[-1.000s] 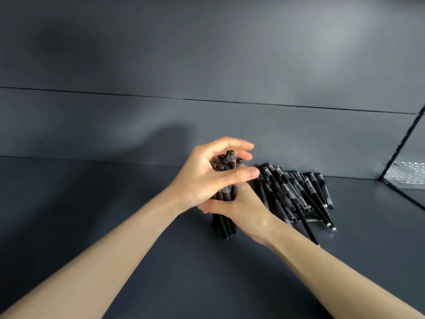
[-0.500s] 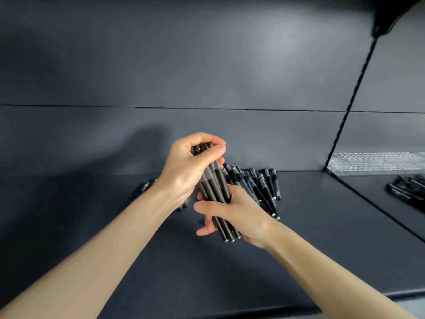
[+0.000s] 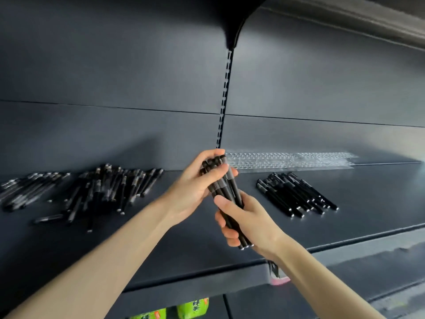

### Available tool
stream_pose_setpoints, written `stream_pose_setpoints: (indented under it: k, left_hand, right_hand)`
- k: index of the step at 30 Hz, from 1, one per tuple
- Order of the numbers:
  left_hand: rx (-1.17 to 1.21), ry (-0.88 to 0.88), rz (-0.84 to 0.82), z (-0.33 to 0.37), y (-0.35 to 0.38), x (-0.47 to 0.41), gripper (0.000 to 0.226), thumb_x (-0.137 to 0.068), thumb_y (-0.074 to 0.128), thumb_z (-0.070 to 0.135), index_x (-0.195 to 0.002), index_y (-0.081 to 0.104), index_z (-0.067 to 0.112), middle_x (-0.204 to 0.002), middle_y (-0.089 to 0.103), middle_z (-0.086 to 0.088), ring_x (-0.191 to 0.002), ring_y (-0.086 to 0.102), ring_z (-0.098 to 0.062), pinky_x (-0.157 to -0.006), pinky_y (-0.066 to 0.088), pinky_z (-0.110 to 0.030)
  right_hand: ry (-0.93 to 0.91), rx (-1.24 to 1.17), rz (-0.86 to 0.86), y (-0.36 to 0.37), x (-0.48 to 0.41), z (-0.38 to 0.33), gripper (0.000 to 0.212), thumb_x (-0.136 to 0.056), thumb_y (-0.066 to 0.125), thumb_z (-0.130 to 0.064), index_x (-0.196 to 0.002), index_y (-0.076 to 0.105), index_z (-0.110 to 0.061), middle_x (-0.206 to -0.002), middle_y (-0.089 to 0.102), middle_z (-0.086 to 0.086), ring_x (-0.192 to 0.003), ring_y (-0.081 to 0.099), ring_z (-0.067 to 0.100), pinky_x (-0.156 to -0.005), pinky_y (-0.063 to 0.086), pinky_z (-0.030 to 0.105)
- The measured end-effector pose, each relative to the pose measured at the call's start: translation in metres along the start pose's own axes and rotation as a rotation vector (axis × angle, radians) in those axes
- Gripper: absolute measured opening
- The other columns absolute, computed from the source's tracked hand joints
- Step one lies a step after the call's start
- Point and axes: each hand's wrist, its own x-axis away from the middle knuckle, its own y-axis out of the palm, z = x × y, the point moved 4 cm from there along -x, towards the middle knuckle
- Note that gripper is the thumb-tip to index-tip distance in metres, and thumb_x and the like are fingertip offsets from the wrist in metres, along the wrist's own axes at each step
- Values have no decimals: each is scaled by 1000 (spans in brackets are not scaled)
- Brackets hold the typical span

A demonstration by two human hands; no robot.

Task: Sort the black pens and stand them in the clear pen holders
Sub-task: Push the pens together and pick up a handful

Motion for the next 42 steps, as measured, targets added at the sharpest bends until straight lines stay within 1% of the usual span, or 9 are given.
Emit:
stream_pose_setpoints:
  k: [5,9,15,18,23,28,32,36,42]
  left_hand:
    - [-359,2,3,-34,64,-52,25,-87,60,44,-111,55,37,-110,64,-4,-104,60,-16,-96,45,-31]
    - [-557,90,52,-59,104,-99,23,-96,50,33,-117,50,24,-99,57,12,-76,51,16,-71,38,0]
    - [-795,120,75,-102,137,-168,29,-100,38,37,-123,43,21,-75,49,12,-58,46,7,-56,35,-7]
    - [-849,96,66,-118,145,-194,32,-101,34,37,-127,41,20,-90,51,10,-76,48,1,-66,33,-7]
    - [-989,28,113,-146,143,-214,29,-100,35,39,-122,47,24,-111,52,2,-101,52,-15,-90,38,-29]
    - [-1188,-108,242,-162,138,-217,34,-99,32,45,-124,51,31,-105,43,14,-117,39,-15,-103,17,-34]
    - [-1476,-244,269,-161,138,-213,51,-98,18,53,-145,23,37,-144,33,4,-135,25,-19,-107,13,-39]
    - [-1449,-330,504,-145,138,-184,59,-94,21,61,-146,23,34,-152,28,3,-140,24,-21,-110,15,-46]
    - [-1406,-596,381,-167,158,-141,71,-87,24,72,-148,-2,45,-159,-5,7,-146,-8,-20,-116,-5,-48]
  right_hand:
    - [-66,29,114,-91,16,-2,33,-92,48,-40,-97,44,-8,-69,53,7,-44,41,17,-39,34,24]
    - [-83,233,195,-157,10,-5,28,-99,42,-34,-93,47,-6,-66,54,6,-46,46,19,-40,39,28]
    - [-81,543,243,-243,-22,-5,34,-99,38,-39,-87,55,-13,-69,59,-3,-63,55,12,-68,47,28]
    - [-12,657,216,-277,-42,3,45,-98,35,-45,-84,47,-4,-78,57,6,-78,51,26,-86,45,39]
    - [22,1056,146,-309,-56,15,39,-100,26,-45,-73,34,-17,-105,34,-5,-105,28,16,-103,15,32]
    - [28,1099,-9,-331,-68,33,47,-100,20,-47,-133,37,-19,-156,4,-7,-143,-2,14,-114,-1,37]
    - [95,1191,-144,-339,-73,38,59,-100,13,-49,-151,2,-23,-159,-7,-2,-145,-15,15,-115,-8,37]
    - [111,1116,-171,-339,-76,38,61,-100,16,-48,-151,0,-20,-160,-2,1,-146,-9,17,-116,-4,39]
    - [96,870,-215,-338,-76,32,64,-100,24,-48,-151,-1,-20,-159,-10,1,-145,-11,17,-117,-5,39]
